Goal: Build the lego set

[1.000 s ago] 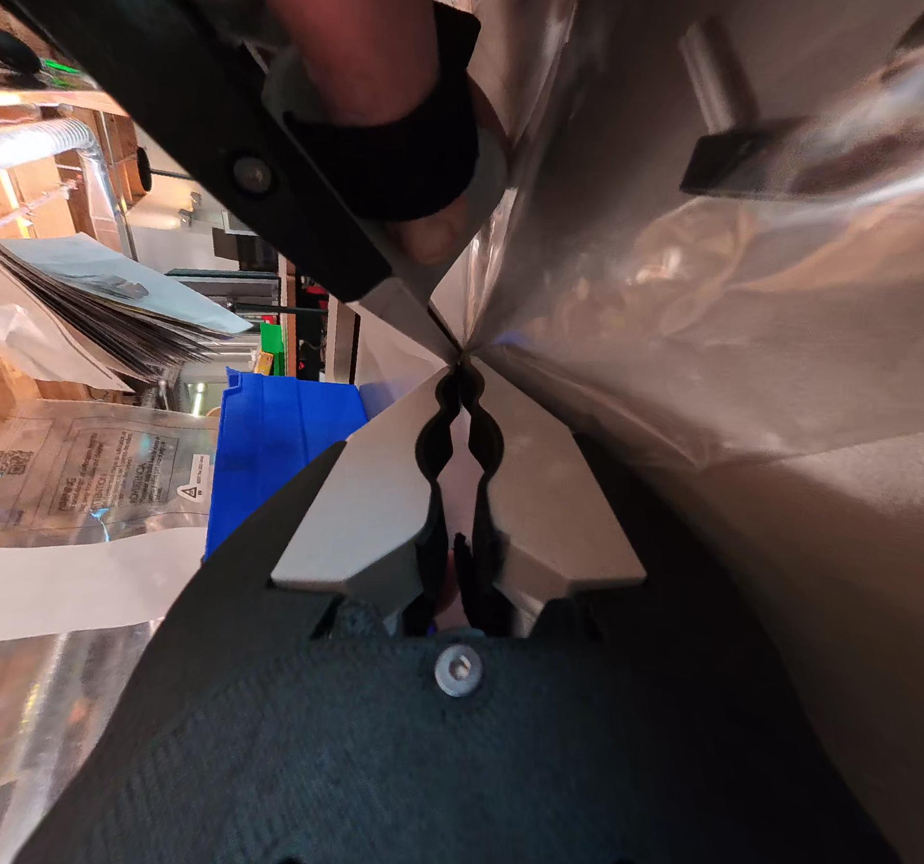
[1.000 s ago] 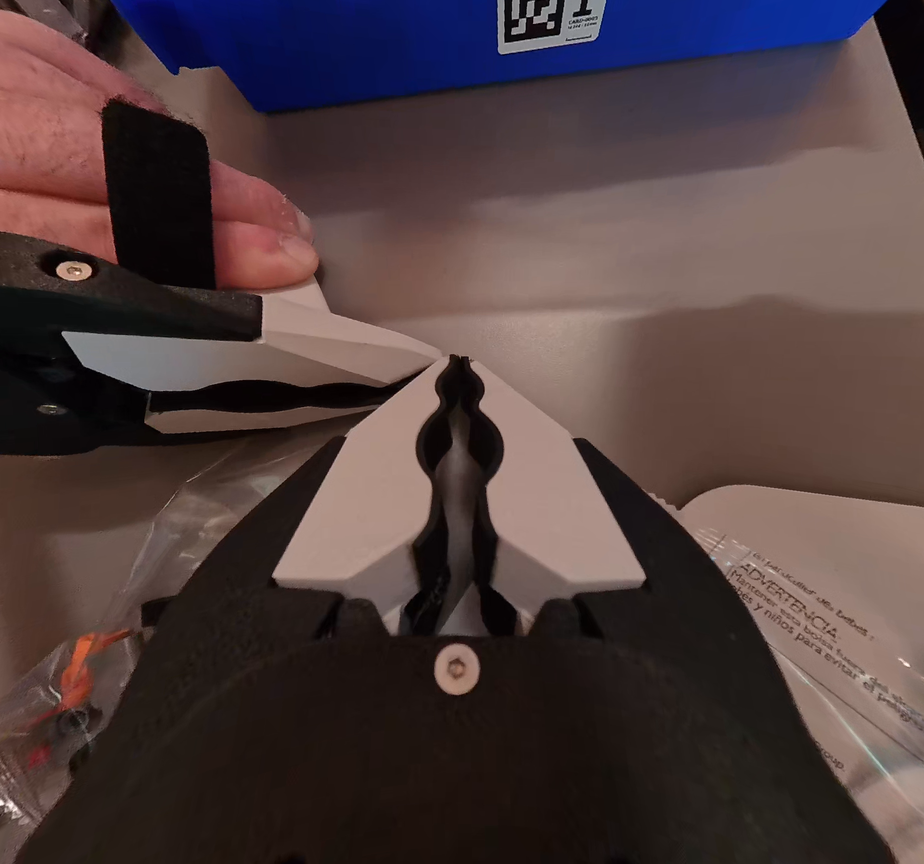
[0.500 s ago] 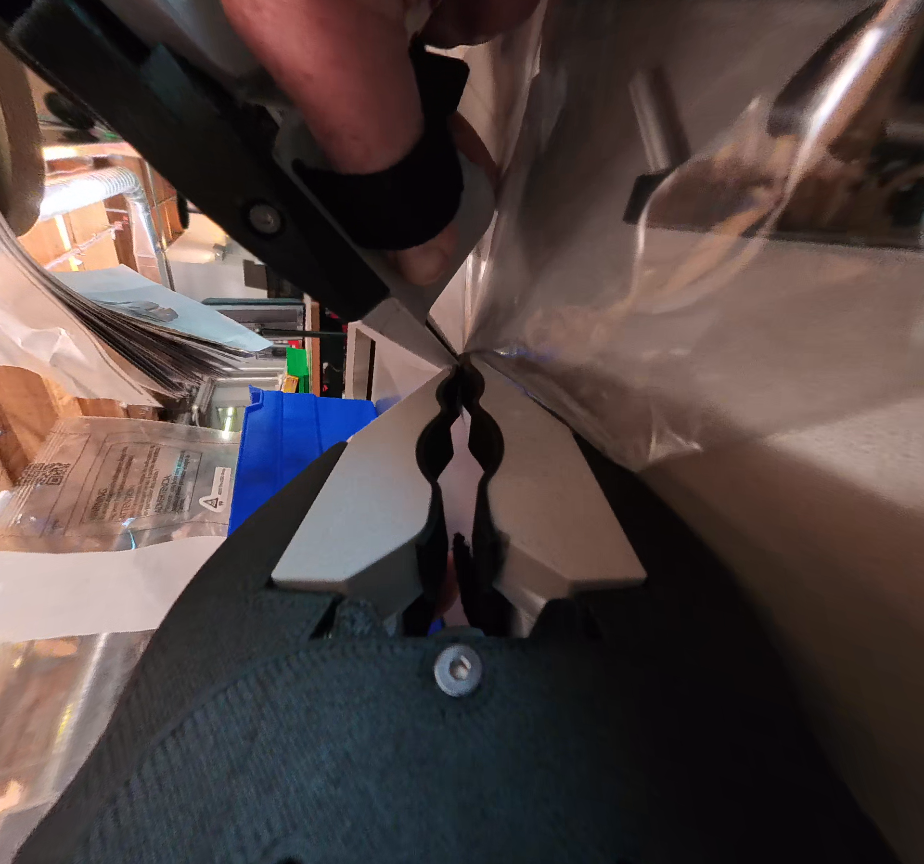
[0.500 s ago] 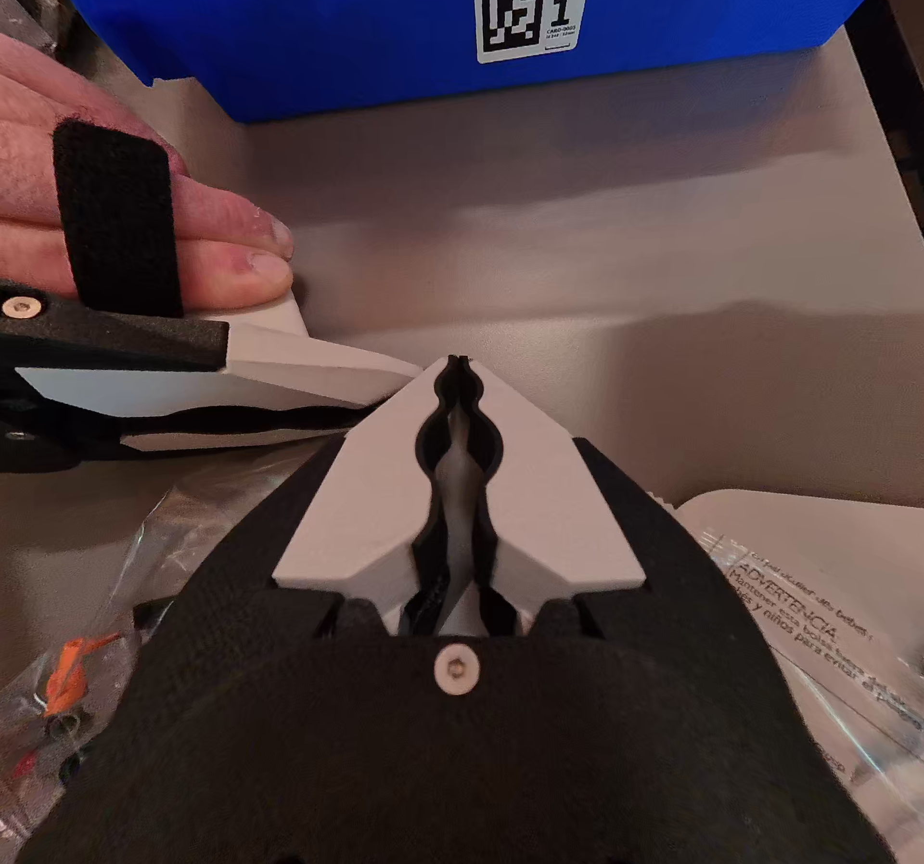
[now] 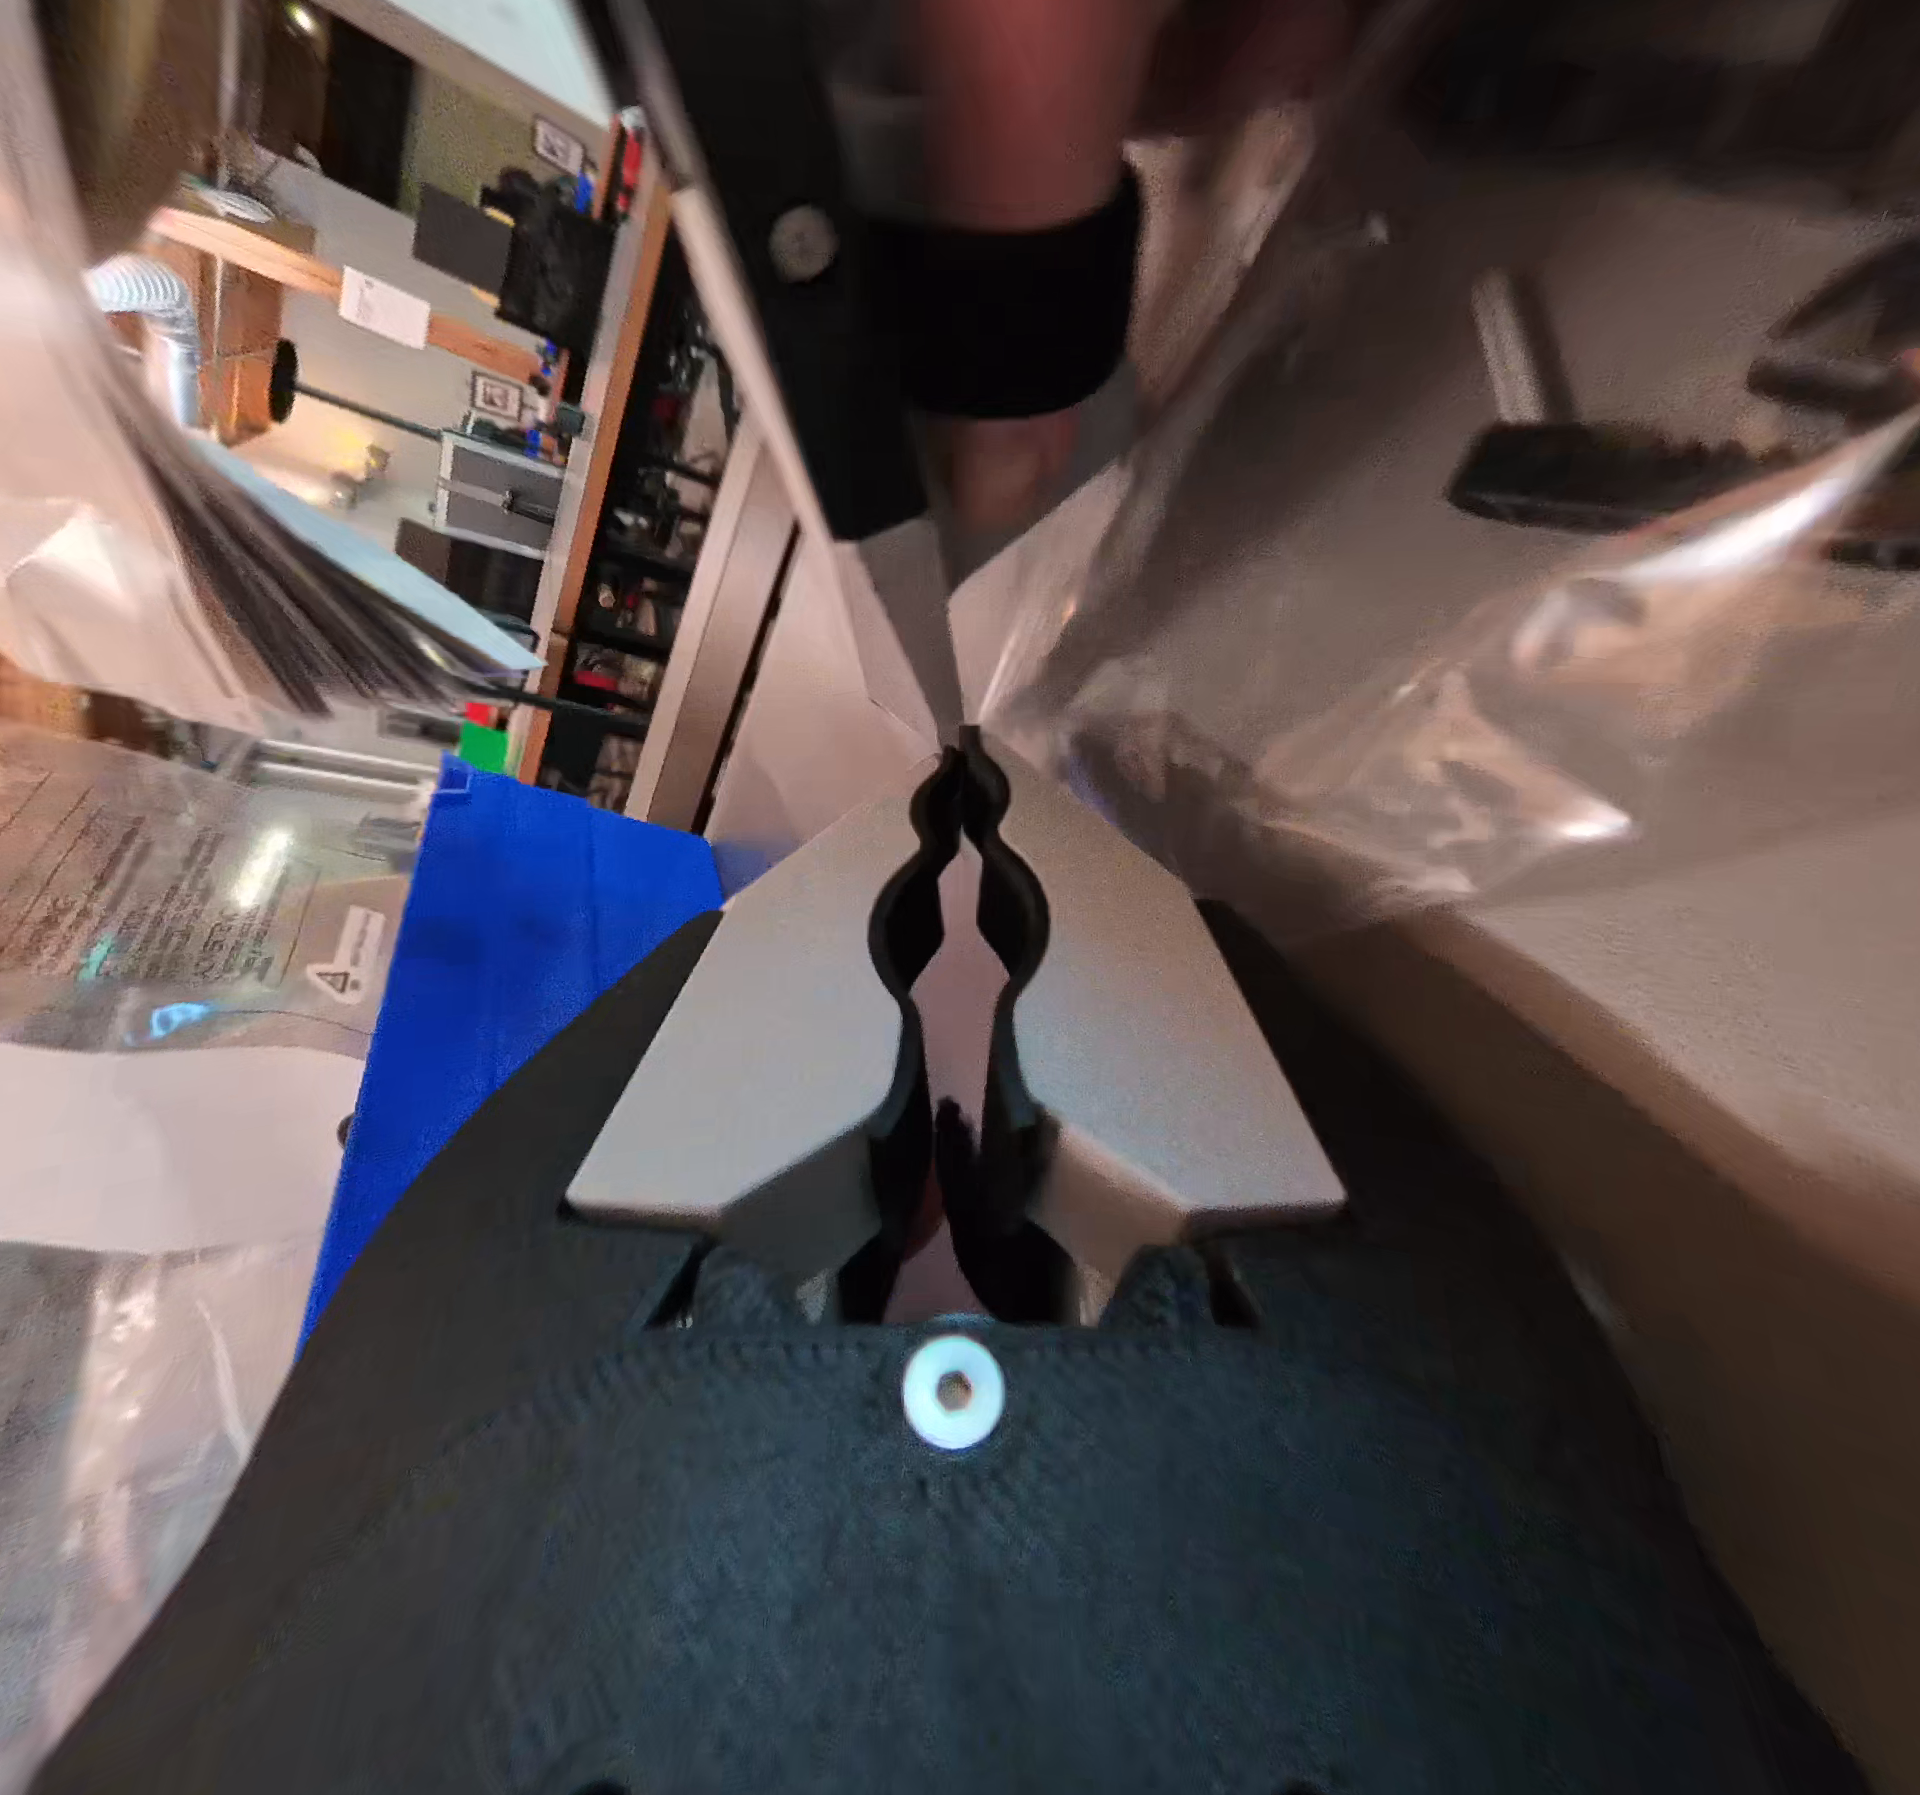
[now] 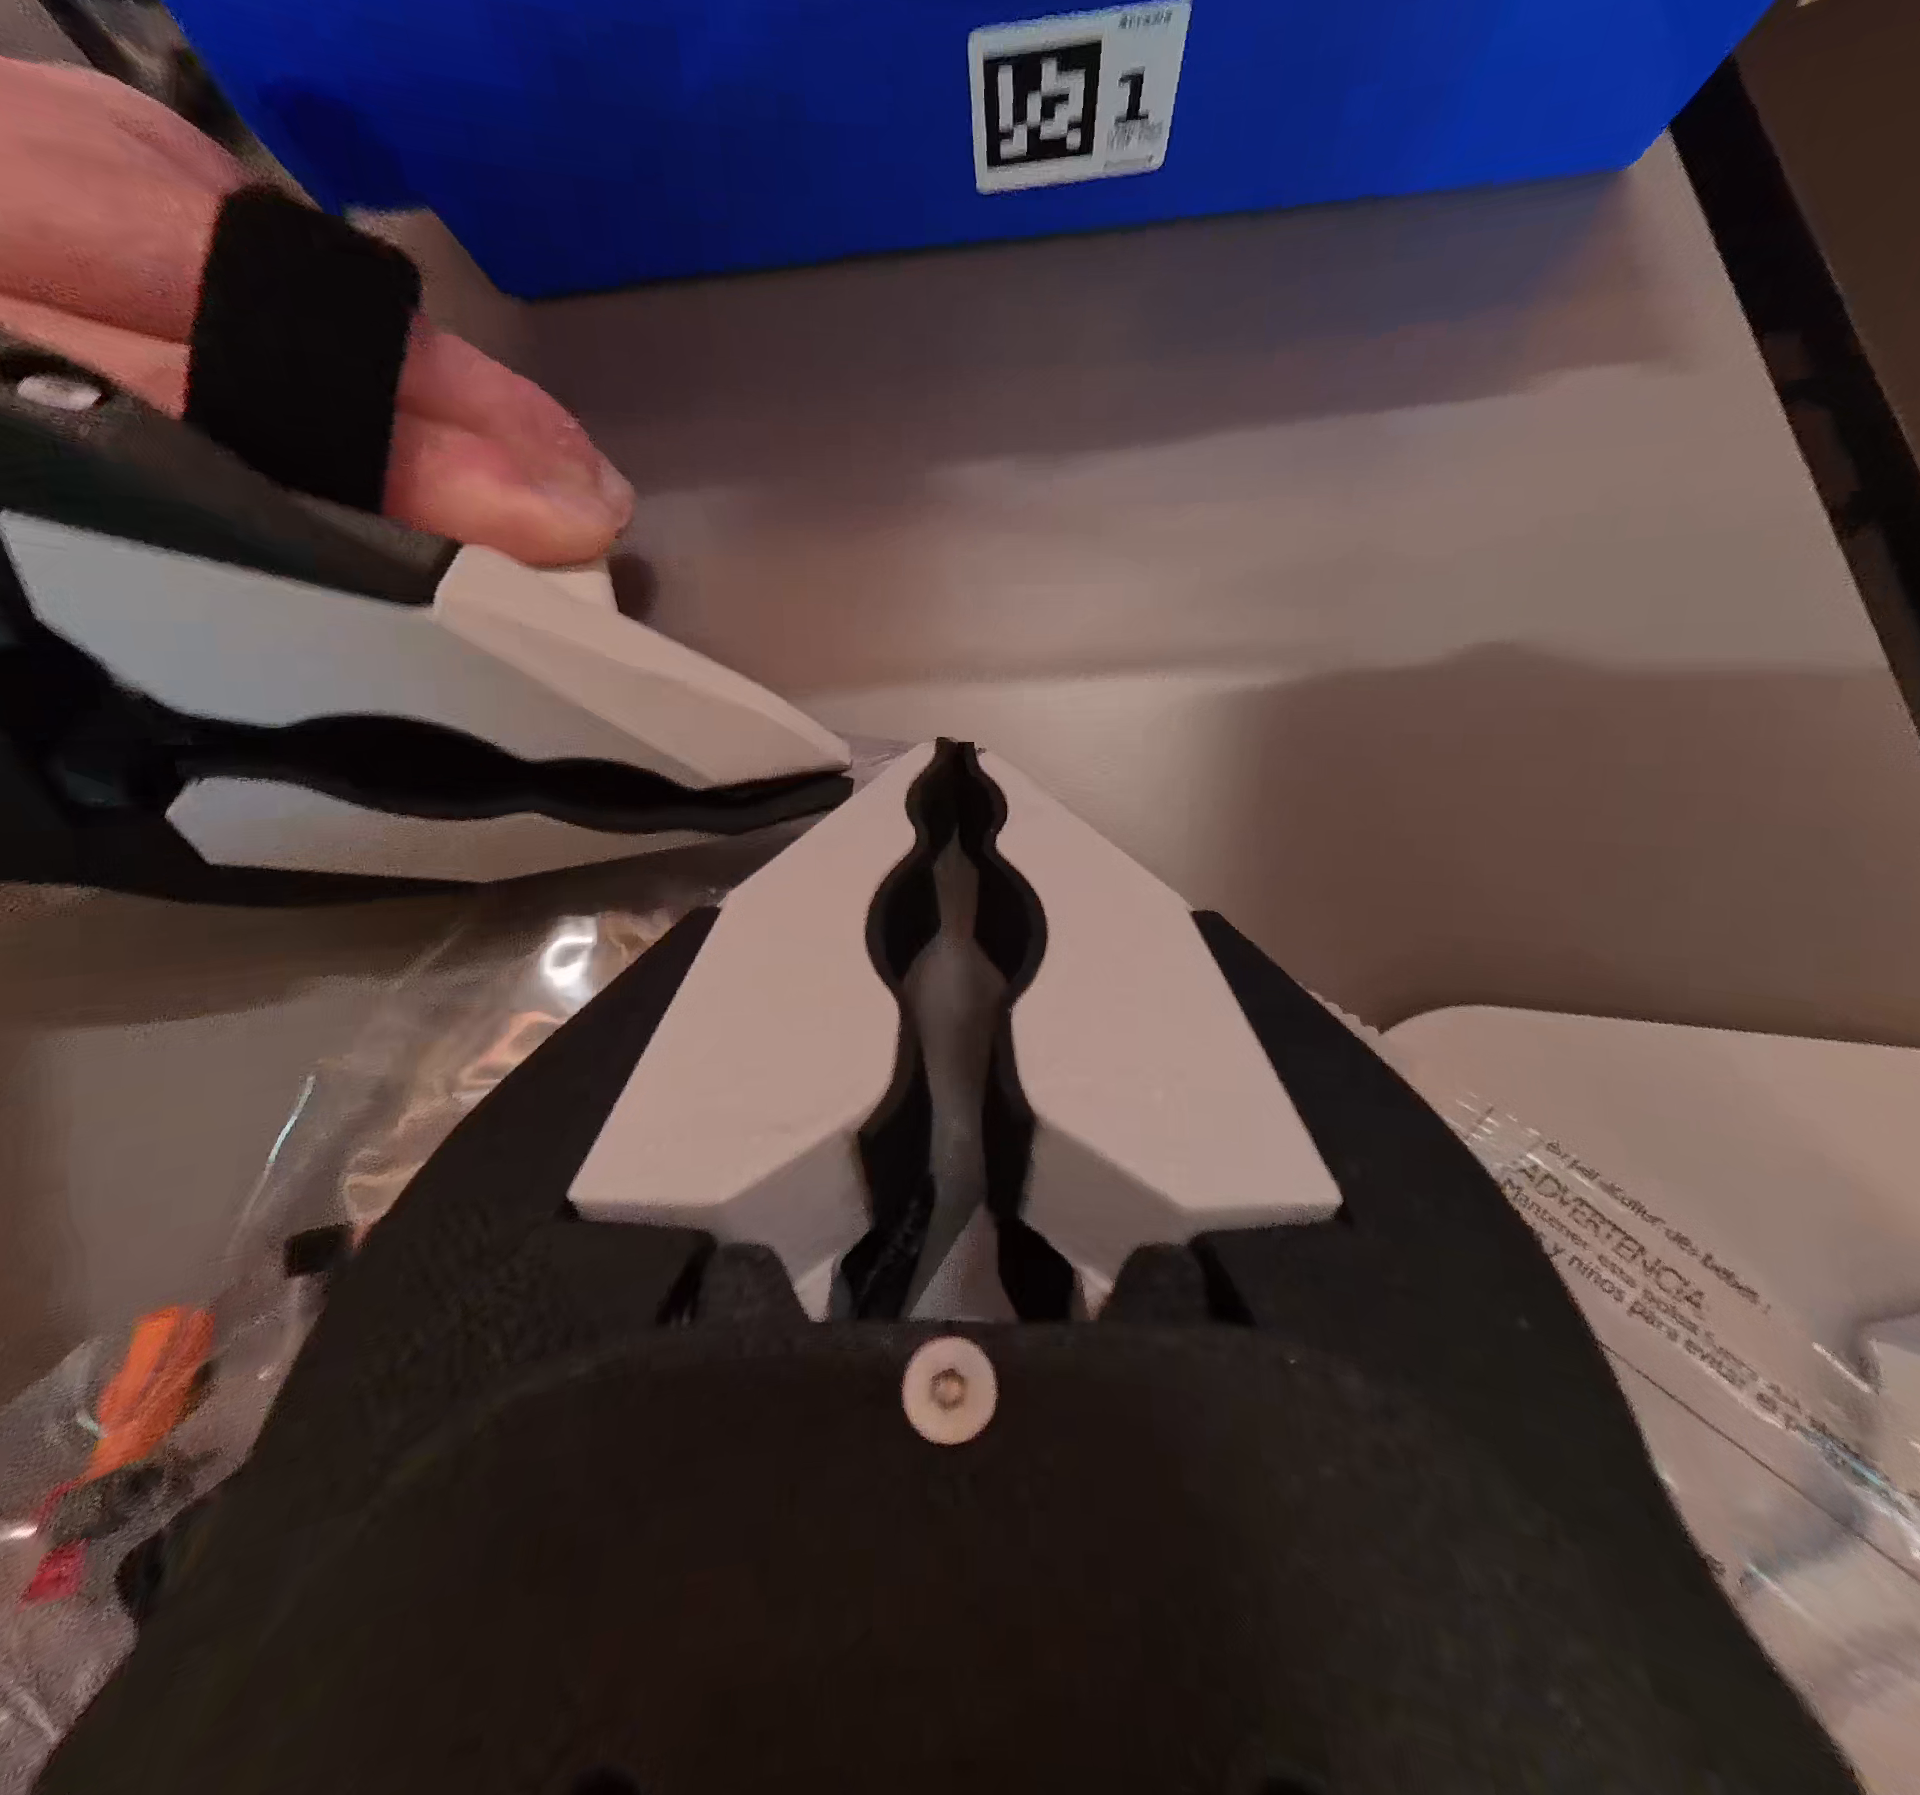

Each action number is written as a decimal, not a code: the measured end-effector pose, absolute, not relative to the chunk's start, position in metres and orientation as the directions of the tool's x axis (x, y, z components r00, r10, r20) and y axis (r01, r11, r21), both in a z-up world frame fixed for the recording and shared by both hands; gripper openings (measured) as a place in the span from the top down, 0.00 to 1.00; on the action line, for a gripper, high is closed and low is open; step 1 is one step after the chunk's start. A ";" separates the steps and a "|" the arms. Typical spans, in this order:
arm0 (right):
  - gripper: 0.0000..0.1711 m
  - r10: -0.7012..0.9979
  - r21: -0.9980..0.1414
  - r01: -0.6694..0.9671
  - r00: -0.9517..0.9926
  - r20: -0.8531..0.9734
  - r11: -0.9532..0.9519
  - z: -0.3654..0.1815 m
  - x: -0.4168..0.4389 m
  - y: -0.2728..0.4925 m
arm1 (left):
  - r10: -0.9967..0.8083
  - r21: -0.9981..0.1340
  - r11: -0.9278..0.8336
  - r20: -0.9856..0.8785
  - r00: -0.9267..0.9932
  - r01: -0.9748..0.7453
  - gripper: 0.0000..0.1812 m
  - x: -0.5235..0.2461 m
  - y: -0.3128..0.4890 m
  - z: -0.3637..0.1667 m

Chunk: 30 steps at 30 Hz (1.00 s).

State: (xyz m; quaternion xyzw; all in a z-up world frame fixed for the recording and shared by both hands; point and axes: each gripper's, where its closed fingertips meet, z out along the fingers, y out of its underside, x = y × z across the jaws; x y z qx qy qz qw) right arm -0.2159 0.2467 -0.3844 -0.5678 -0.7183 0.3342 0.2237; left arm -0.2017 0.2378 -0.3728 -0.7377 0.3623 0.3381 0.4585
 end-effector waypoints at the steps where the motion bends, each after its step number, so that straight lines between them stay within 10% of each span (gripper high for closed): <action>1: 1.00 0.962 -0.753 0.646 -0.266 -0.065 0.128 -0.380 -0.214 0.245 | -0.213 -0.482 -0.299 -0.807 0.550 -0.823 1.00 -0.200 0.238 -0.366; 14: 1.00 0.934 -0.854 0.451 -0.342 0.103 0.260 -0.293 -0.178 0.232 | -0.142 -0.842 -0.238 -0.464 0.874 -0.485 1.00 -0.190 0.228 -0.287; 30: 1.00 0.911 -0.886 0.259 -0.262 0.319 0.384 -0.189 -0.143 0.175 | -0.261 -0.844 -0.019 -0.513 0.818 -0.535 0.86 -0.148 0.149 -0.171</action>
